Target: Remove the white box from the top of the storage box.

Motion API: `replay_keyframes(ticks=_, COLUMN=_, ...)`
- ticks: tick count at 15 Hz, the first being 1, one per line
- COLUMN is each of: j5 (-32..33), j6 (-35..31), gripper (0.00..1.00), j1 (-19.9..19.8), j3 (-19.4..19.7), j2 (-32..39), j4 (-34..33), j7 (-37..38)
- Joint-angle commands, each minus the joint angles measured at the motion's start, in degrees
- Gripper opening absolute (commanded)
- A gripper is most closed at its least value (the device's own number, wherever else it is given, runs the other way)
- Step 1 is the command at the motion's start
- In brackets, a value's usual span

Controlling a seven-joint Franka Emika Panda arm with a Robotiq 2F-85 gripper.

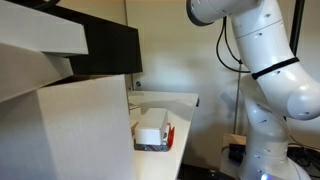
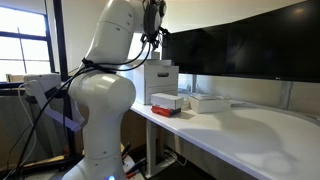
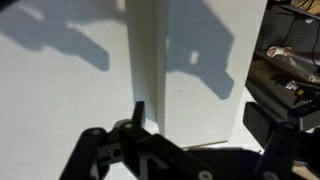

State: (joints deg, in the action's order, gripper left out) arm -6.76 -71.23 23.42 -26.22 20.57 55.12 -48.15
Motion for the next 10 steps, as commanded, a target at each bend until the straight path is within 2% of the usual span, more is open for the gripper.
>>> replay_keyframes(ticks=1, j5=-1.37, j6=-0.52, gripper=1.00, j1=-2.44, j3=-0.07, j2=-4.52, j4=5.59, j7=-4.57)
replay_keyframes(ticks=5, j5=-1.89, j6=-5.00, gripper=1.00, j1=-3.69, j3=0.27, j2=-7.44, j4=10.40, j7=-5.58)
replay_keyframes(ticks=10, j5=-3.20, j6=-14.71, gripper=1.00, j1=-4.75, j3=0.69, j2=-11.44, j4=18.46, j7=-4.50)
